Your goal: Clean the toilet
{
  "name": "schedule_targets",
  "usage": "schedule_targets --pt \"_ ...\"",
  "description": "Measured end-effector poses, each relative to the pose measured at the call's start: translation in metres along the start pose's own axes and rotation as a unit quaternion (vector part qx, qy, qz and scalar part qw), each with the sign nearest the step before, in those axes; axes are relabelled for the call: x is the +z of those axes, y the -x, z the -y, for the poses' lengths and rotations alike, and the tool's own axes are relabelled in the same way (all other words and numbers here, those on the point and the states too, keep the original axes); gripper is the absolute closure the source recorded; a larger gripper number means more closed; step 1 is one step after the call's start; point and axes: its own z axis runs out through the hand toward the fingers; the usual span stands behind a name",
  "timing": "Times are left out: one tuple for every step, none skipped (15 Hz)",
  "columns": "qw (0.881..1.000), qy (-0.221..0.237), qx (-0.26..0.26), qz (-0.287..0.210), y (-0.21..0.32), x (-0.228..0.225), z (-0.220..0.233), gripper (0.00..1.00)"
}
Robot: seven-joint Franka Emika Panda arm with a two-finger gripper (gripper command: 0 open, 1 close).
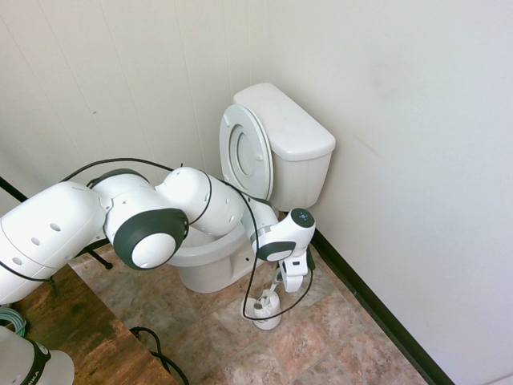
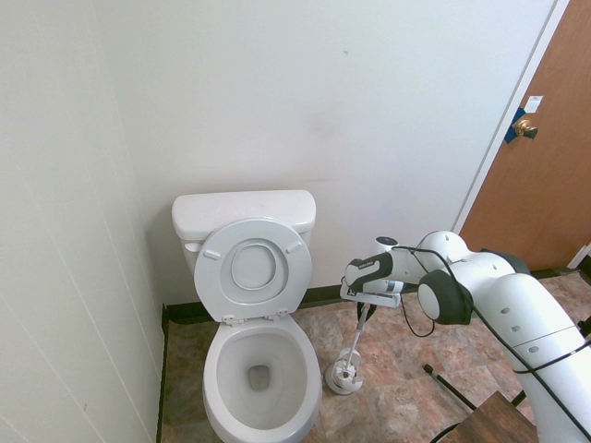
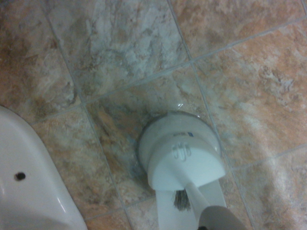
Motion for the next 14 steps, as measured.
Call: schedule_targets --pt "1.000 -0.009 -0.006 -0.002 0.003 0.001 -0.007 1.00" --pt "1.000 -0.017 -0.010 -0.003 0.005 0.002 -0.016 1.00" --pt "1.000 -0.025 -0.014 -0.004 0.007 0.002 -0.025 1.00" --pt "0.999 -0.032 -0.017 -0.004 0.009 0.003 -0.034 1.00" --pt "0.999 -0.038 -0.018 -0.003 0.013 0.003 -0.044 1.00" --pt "0.999 -0.044 -0.018 -0.004 0.017 0.002 -0.053 1.00" --pt "0.999 -0.048 -0.019 -0.005 0.020 0.001 -0.064 1.00" --pt "0.998 -0.051 -0.019 -0.006 0.024 -0.001 -0.073 1.00" --pt "0.998 -0.054 -0.018 -0.007 0.027 -0.005 -0.079 1.00" --pt "0.998 -0.055 -0.019 -0.006 0.030 -0.011 -0.083 1.00" --pt "0.998 -0.059 -0.020 -0.006 0.033 -0.020 -0.085 1.00" --pt "0.998 -0.063 -0.021 -0.007 0.036 -0.031 -0.087 1.00" --pt "0.997 -0.068 -0.024 -0.008 0.039 -0.046 -0.090 1.00" --pt "0.997 -0.072 -0.028 -0.009 0.042 -0.063 -0.093 1.00"
